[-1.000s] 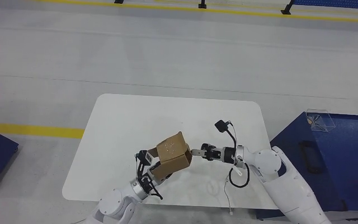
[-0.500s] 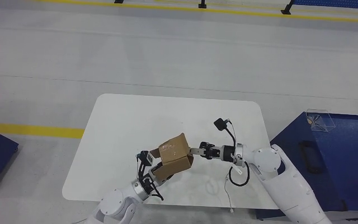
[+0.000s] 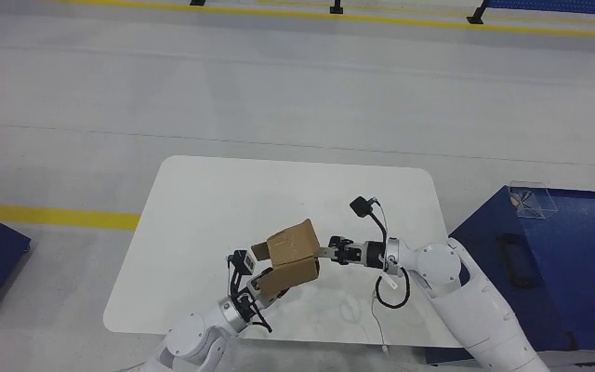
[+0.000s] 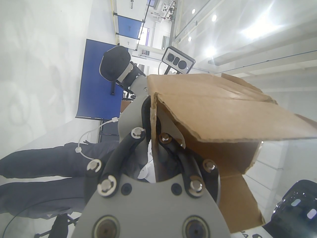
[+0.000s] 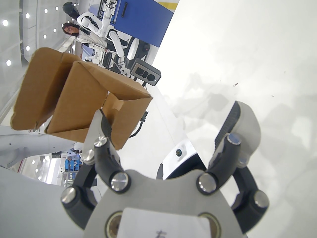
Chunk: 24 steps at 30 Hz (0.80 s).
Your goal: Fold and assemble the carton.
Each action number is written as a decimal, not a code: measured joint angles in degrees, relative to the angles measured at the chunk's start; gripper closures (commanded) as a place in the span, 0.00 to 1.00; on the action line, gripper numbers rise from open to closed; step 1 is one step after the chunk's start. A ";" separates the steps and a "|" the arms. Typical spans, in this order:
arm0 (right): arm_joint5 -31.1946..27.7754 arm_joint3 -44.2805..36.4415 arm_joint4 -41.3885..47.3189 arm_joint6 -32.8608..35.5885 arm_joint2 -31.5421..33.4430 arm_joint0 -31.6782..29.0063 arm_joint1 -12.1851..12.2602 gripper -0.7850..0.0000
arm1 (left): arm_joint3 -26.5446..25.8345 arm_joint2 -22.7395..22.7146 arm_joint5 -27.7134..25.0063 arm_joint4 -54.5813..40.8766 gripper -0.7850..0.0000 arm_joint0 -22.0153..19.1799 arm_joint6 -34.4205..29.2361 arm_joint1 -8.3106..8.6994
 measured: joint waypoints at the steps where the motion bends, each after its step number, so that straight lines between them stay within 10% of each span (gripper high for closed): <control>1: 0.01 -0.03 0.00 -0.01 -0.07 0.09 -0.04 0.00 | 0.02 0.01 0.02 0.00 1.00 -0.04 0.01 -0.01; 24: 0.10 0.55 -1.10 -0.42 -0.55 0.93 -0.51 0.00 | -0.59 0.05 1.05 0.22 1.00 -0.43 -0.15 -0.08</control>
